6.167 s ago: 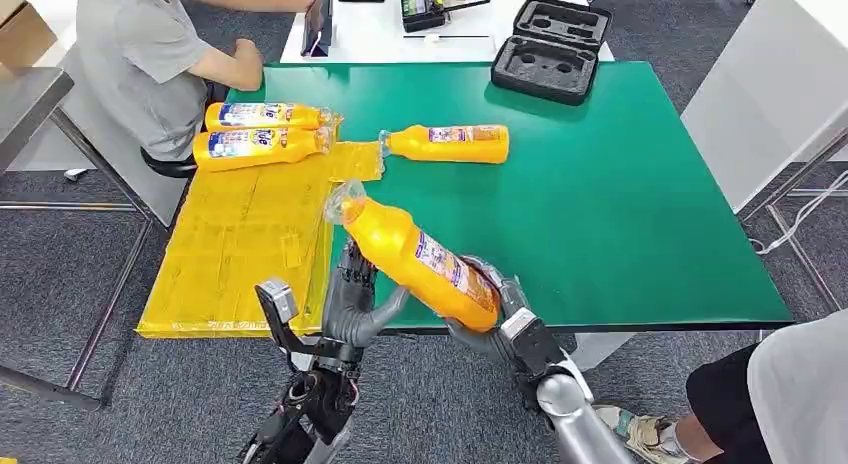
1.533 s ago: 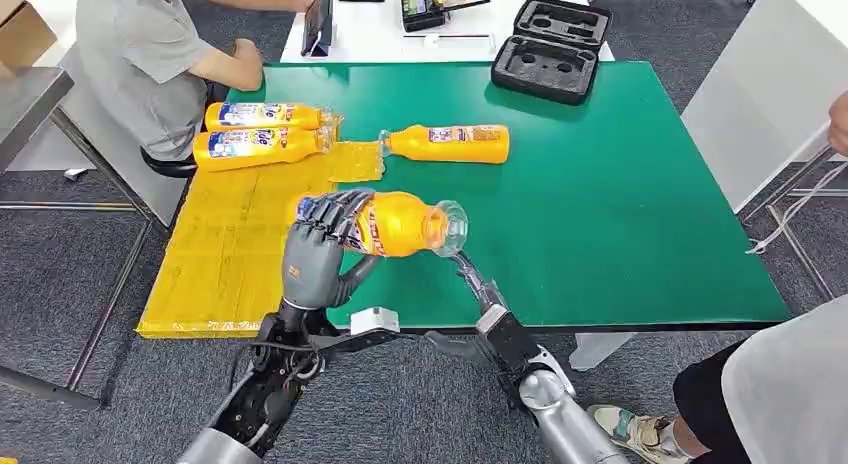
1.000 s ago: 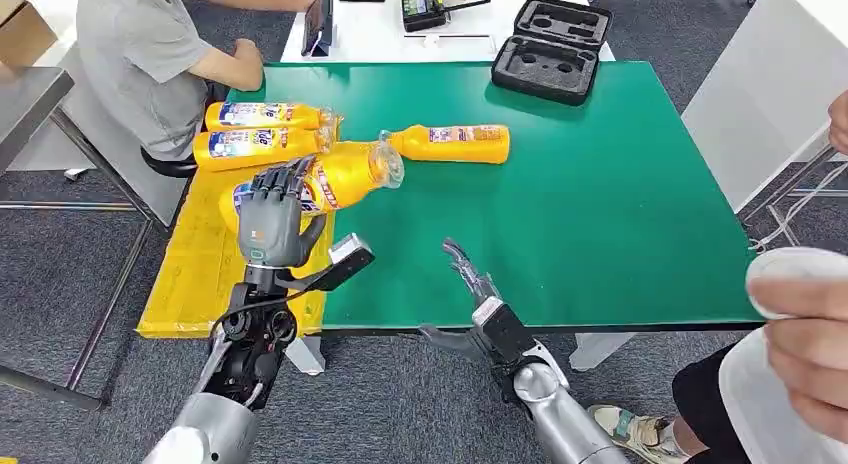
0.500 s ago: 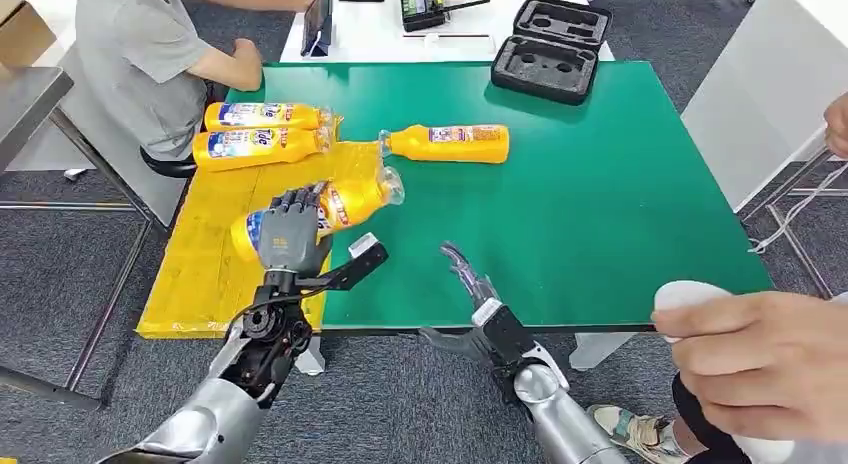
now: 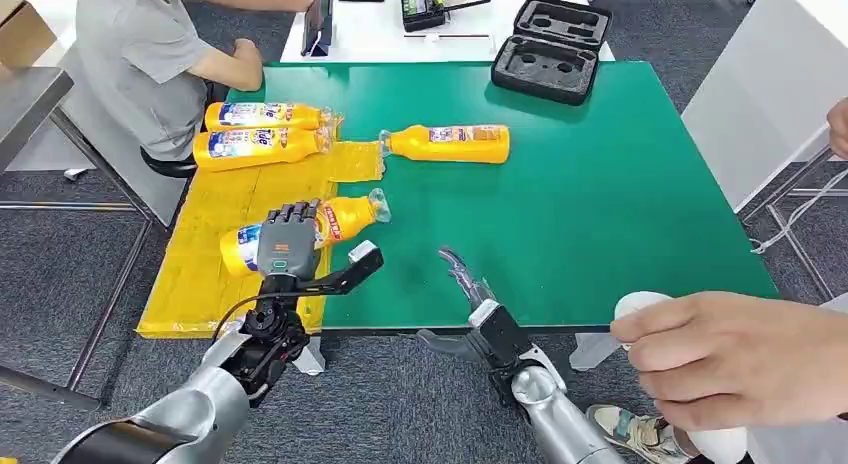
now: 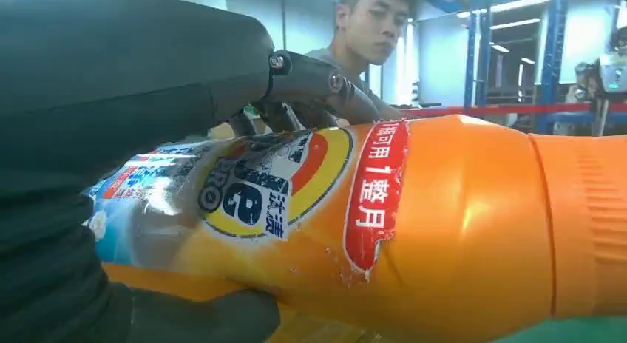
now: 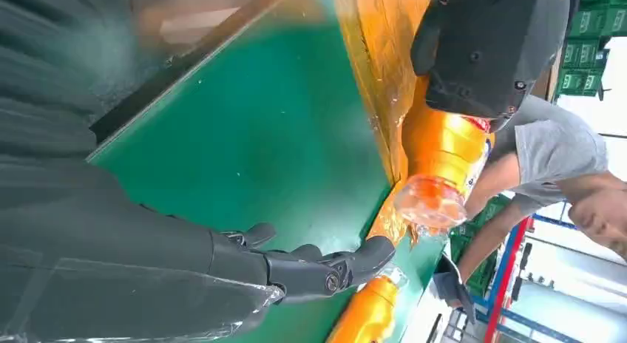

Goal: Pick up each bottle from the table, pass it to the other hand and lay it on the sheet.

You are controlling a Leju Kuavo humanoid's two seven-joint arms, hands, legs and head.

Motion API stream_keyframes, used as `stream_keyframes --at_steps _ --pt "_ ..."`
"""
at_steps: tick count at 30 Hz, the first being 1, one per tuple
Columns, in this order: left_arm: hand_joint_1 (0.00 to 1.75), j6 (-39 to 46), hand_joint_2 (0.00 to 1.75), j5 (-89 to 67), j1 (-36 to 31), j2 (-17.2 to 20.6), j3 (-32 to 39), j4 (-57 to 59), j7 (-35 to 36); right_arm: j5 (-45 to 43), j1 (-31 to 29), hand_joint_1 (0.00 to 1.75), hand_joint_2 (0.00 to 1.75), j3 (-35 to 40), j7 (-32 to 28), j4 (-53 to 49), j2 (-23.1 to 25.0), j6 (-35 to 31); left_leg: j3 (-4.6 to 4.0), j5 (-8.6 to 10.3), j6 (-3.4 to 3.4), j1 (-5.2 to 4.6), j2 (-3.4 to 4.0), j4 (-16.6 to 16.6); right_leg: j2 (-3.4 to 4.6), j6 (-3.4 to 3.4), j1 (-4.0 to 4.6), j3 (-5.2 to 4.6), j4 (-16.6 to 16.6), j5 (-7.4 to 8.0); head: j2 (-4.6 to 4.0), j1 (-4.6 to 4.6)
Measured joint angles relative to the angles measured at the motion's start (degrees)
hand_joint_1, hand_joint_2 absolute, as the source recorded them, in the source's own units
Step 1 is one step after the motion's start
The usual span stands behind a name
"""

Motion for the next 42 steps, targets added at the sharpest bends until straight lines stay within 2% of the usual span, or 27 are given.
stream_keyframes --at_steps 15,34,35,36,37,38,39,40,42 --pt "1.75 -4.64 1.75 0.09 -1.74 2.69 -8.77 2.87 2.74 -0.85 -0.01 0.00 1.75 0.02 0.00 0.81 0.66 0.15 0.00 0.00 0.00 0.00 0.00 0.00 0.00 0.00 0.00 0.00 0.01 0.00 0.00 0.00" --pt "1.75 -12.99 1.75 3.13 -2.30 3.67 -9.31 4.81 -0.24 -1.27 -0.34 0.00 1.75 0.00 0.00 1.82 1.27 0.55 0.00 0.00 0.00 0.00 0.00 0.00 0.00 0.00 0.00 0.00 0.00 0.00 0.00 -0.02" --pt "1.61 -13.05 1.75 3.13 -2.34 3.67 -9.31 4.81 -0.26 -1.29 -0.34 0.00 1.75 -0.02 0.00 1.88 1.27 0.55 0.00 0.00 0.00 0.00 0.00 0.00 0.00 0.00 0.00 0.00 0.00 0.00 0.00 0.00" --pt "1.36 -13.14 1.75 3.13 -2.36 3.67 -9.31 4.81 -0.26 -1.36 -0.34 0.00 1.75 -0.04 0.00 1.90 1.27 0.55 0.00 0.00 0.00 0.00 0.00 0.00 0.00 0.00 0.00 0.00 0.00 0.00 0.00 0.00" --pt "1.26 -13.23 1.75 3.10 -2.38 3.67 -9.31 4.81 -0.26 -1.42 -0.34 0.00 1.75 -0.09 0.00 1.97 1.27 0.55 0.01 0.00 0.00 0.00 0.00 0.00 0.00 0.00 0.00 0.00 0.00 0.00 0.00 -0.02" --pt "0.58 -13.36 1.75 3.02 -2.41 3.67 -9.31 4.81 -0.26 -1.44 -0.34 0.00 1.75 -0.15 0.00 2.03 1.27 0.55 0.01 0.00 0.00 0.00 0.00 0.00 0.00 0.00 0.00 0.01 0.00 0.00 0.00 0.00" --pt "0.21 -13.47 1.75 2.91 -2.45 3.67 -9.31 4.81 -0.24 -1.44 -0.34 0.00 1.75 -0.20 0.00 2.12 1.29 0.55 0.01 0.01 0.00 0.00 0.00 0.00 0.00 0.00 0.00 0.01 0.00 0.00 0.00 0.00" --pt "0.07 -13.40 1.75 2.86 -2.49 3.67 -9.31 4.81 -0.15 -1.46 -0.34 0.00 1.75 -0.22 0.00 2.21 1.29 0.55 0.01 0.01 0.01 0.00 0.00 0.00 0.00 0.00 0.00 0.01 0.00 0.00 0.00 0.00" --pt "0.00 -13.01 1.75 2.84 -2.47 3.67 -9.31 4.81 -0.04 -1.49 -0.34 0.00 1.75 -0.24 0.00 2.36 1.31 0.55 0.01 0.01 0.01 0.00 0.00 0.00 0.00 0.00 0.00 0.00 0.00 0.00 0.00 0.00"
